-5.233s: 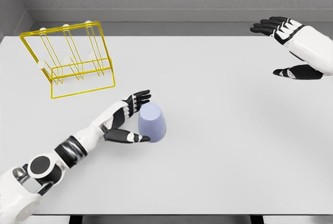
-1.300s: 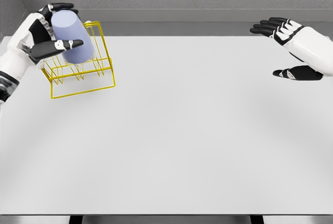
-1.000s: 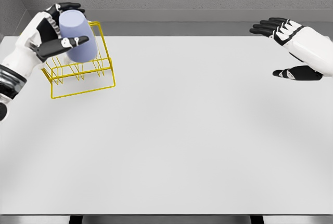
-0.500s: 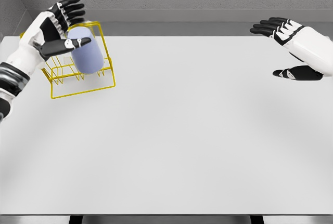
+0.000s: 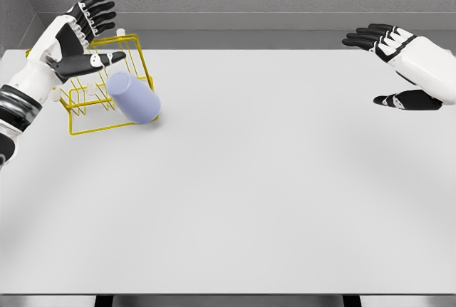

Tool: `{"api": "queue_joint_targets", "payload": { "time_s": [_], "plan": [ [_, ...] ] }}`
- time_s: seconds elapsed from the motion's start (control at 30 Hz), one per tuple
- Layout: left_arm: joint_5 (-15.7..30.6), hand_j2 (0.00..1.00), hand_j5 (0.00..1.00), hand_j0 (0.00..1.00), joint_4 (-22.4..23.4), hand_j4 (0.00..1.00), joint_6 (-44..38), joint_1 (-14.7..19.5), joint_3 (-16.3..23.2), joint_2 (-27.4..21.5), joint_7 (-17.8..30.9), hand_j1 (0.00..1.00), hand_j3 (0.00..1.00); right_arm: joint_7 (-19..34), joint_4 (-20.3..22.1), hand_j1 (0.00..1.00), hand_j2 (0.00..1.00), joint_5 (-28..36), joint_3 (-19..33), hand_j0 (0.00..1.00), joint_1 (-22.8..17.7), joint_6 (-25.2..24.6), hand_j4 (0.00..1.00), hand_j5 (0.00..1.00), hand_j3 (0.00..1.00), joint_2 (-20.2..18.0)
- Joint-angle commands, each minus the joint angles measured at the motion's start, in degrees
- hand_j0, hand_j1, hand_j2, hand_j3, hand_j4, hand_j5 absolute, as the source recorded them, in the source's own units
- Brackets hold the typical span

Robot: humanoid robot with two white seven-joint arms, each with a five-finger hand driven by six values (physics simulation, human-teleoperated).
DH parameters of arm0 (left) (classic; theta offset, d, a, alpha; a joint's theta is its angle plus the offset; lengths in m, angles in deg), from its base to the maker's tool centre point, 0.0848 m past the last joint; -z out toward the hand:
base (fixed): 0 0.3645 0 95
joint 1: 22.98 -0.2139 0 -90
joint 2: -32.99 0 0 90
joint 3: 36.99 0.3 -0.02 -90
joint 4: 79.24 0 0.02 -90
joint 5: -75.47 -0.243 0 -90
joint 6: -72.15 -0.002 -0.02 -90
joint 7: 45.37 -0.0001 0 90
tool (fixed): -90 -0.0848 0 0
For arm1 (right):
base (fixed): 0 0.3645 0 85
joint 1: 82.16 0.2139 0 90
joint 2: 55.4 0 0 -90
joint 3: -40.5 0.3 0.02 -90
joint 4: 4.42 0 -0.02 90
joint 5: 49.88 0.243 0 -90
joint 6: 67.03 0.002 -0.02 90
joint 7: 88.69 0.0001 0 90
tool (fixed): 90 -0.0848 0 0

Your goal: Place the cup on the cup holder with both arms

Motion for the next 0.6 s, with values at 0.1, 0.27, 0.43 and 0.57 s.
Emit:
{"api": "queue_joint_targets", "payload": {
  "time_s": [0.1,0.27,0.43,0.57],
  "plan": [
    [0.36,0.88,0.88,0.88,-1.20,0.88,0.54,-0.26,-0.11,-0.32,-0.01,0.88,0.88,-0.03,0.02,1.00,1.00,0.39,0.01,1.00,-0.09,-0.18,1.00,1.00,1.00,-0.03],
    [0.62,1.00,1.00,1.00,-6.30,1.00,2.83,-2.29,-0.28,-5.42,-0.10,1.00,1.00,-0.03,0.02,1.00,1.00,0.39,0.01,1.00,-0.09,-0.18,1.00,1.00,1.00,-0.03],
    [0.53,1.00,1.00,1.00,-9.29,1.00,8.10,-8.87,-3.09,-11.04,-0.10,1.00,1.00,-0.03,0.02,1.00,1.00,0.39,0.01,1.00,-0.09,-0.18,1.00,1.00,1.00,-0.03],
    [0.62,1.00,1.00,1.00,-10.08,1.00,13.02,-17.40,-8.28,-14.38,-0.10,1.00,1.00,-0.03,0.02,1.00,1.00,0.39,0.01,1.00,-0.09,-0.18,1.00,1.00,1.00,-0.03]
  ]
}}
